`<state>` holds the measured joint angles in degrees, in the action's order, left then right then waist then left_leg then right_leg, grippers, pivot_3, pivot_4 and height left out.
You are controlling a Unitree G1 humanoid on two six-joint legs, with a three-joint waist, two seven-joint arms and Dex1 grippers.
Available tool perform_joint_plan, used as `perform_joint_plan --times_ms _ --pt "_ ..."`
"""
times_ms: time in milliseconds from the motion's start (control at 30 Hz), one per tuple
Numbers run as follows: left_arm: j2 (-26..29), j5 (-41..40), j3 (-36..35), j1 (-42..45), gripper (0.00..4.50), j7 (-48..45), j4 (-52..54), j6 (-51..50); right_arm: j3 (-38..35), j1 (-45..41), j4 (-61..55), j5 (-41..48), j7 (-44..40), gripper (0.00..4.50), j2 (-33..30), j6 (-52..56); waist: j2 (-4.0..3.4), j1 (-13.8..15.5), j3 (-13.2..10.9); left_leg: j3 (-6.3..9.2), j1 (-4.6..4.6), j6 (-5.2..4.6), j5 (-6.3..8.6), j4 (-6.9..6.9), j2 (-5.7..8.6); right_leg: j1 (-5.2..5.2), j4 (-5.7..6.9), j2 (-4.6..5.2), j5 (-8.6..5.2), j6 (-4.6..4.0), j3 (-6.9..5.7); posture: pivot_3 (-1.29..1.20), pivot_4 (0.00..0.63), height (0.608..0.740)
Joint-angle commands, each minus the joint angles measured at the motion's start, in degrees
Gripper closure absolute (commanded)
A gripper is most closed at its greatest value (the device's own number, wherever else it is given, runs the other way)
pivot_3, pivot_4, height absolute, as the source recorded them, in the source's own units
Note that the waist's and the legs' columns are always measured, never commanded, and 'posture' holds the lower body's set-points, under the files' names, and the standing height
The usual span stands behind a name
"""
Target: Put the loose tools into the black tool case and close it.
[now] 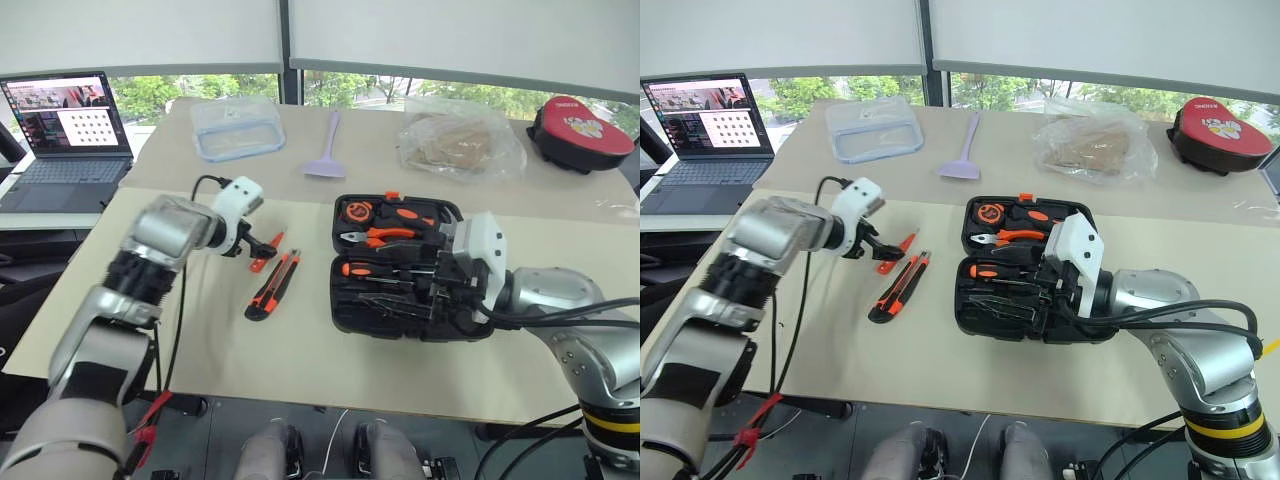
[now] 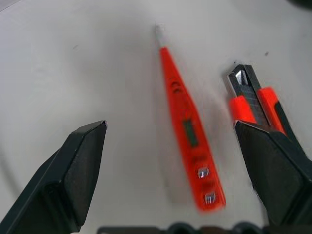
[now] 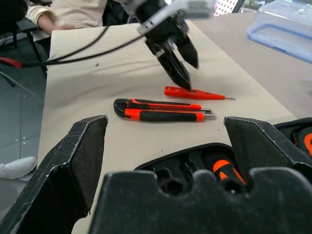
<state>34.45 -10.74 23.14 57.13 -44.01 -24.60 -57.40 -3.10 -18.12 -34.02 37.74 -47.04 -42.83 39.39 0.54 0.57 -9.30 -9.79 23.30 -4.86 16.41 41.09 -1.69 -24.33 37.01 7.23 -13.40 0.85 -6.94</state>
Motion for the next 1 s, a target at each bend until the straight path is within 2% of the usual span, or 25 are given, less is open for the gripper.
perform_joint_plan --times_ms 33,67,100,133,167,233,333,400,533,667,733,833,1000 --pt "-2.33 4.22 1.35 1.75 0.0 -0.94 -7.07 5.24 -1.87 1.08 -2.6 0.64 1.43 0.05 -0.34 -0.19 0.01 0.01 0.01 0.01 -0.01 0.0 0.0 0.01 -0.03 0.0 0.02 -0.02 -0.01 0.0 -0.02 0.0 0.15 0.731" --pt "-2.97 4.76 1.53 1.78 0.52 -1.37 -8.3 5.74 -2.07 1.74 -2.91 0.64 1.64 0.0 -0.4 -0.26 0.0 0.03 0.01 0.01 -0.05 0.01 -0.01 0.01 -0.04 0.02 0.03 -0.02 -0.01 0.0 -0.01 0.0 0.15 0.731" --pt "-3.4 5.31 1.61 1.81 0.7 -1.95 -9.22 6.12 -2.21 2.3 -3.19 0.68 1.8 0.0 -0.48 -0.38 0.01 0.08 0.02 0.01 -0.08 0.01 -0.01 0.02 -0.05 0.04 0.06 -0.02 -0.01 -0.01 0.0 0.0 0.15 0.731" --pt "-3.66 5.7 1.58 1.79 1.19 -2.68 -9.84 6.22 -2.37 2.85 -3.47 0.75 1.87 0.0 -0.62 -0.47 0.02 0.12 0.03 0.03 -0.1 0.01 -0.01 0.05 -0.07 0.07 0.07 -0.01 -0.02 0.0 0.0 0.0 0.15 0.731" --pt "-3.77 6.03 1.55 1.71 1.4 -3.35 -10.2 6.28 -2.56 3.37 -3.73 0.82 1.88 0.0 -0.77 -0.54 0.02 0.14 0.04 0.03 -0.09 0.01 -0.01 0.08 -0.07 0.08 0.07 0.0 -0.01 0.0 -0.01 0.0 0.15 0.731" --pt "-3.63 6.59 1.34 1.38 2.27 -4.39 -10.23 6.29 -3.29 4.5 -4.01 0.82 1.5 0.0 -1.37 -0.82 0.03 0.06 0.06 0.04 -0.09 -0.01 0.0 0.12 -0.06 0.09 0.09 0.05 -0.01 -0.01 0.01 0.0 0.15 0.731" --pt "-2.05 7.08 0.53 0.88 3.27 -6.68 -9.22 6.91 -5.15 6.19 -3.54 0.4 0.66 0.0 -3.05 -1.31 0.04 0.06 0.06 0.05 -0.07 -0.03 0.0 0.12 -0.06 0.07 0.09 0.07 -0.01 -0.01 0.01 0.0 0.15 0.731" --pt "0.38 5.92 -0.92 0.05 3.95 -11.28 -6.09 11.73 -7.12 7.92 -3.43 0.95 -0.11 0.0 -4.39 -0.92 0.04 -0.05 0.06 0.05 -0.06 -0.03 0.0 0.11 -0.06 0.04 0.09 0.07 -0.01 -0.01 0.02 0.0 0.15 0.731" --pt "4.85 4.54 -3.89 2.69 4.07 -20.07 -4.46 21.42 -13.08 14.08 -4.11 5.19 -3.63 0.0 -8.02 1.92 0.16 -0.08 -0.02 0.05 0.09 -0.03 0.0 0.09 -0.11 -0.11 0.09 0.05 -0.02 -0.04 -0.03 0.0 0.15 0.731" --pt "5.99 4.2 -2.16 4.86 4.07 -31.17 1.11 32.19 -16.0 20.06 -3.4 2.37 -5.14 0.0 -10.45 -0.06 0.24 0.48 -0.06 0.08 0.12 -0.05 0.01 0.17 -0.1 -0.04 0.05 0.05 -0.02 -0.04 -0.06 0.0 0.15 0.731" --pt "3.63 4.49 -0.63 6.17 4.07 -33.57 3.66 33.41 -17.15 21.51 -2.86 1.93 -5.35 0.0 -10.62 -0.68 0.24 0.87 -0.06 0.1 0.17 -0.15 0.07 0.27 -0.07 0.01 0.05 0.12 -0.02 -0.04 -0.12 0.0 0.15 0.731" --pt "-4.38 3.67 2.04 8.12 4.07 -34.45 7.68 29.45 -18.68 22.49 -1.62 1.81 -4.63 0.0 -10.15 -0.5 0.24 1.43 -0.06 0.14 0.33 -0.39 0.21 0.64 -0.06 0.06 0.07 0.16 0.02 0.05 -0.11 0.0 0.15 0.731" --pt "-9.87 7.44 7.52 8.87 4.07 -34.31 9.44 24.17 -18.98 23.97 -2.33 1.07 -4.28 0.0 -10.0 -0.86 0.25 0.62 -0.06 0.12 0.46 -0.51 0.27 0.75 -0.02 -0.03 0.02 0.13 0.09 0.21 -0.01 0.0 0.15 0.731"
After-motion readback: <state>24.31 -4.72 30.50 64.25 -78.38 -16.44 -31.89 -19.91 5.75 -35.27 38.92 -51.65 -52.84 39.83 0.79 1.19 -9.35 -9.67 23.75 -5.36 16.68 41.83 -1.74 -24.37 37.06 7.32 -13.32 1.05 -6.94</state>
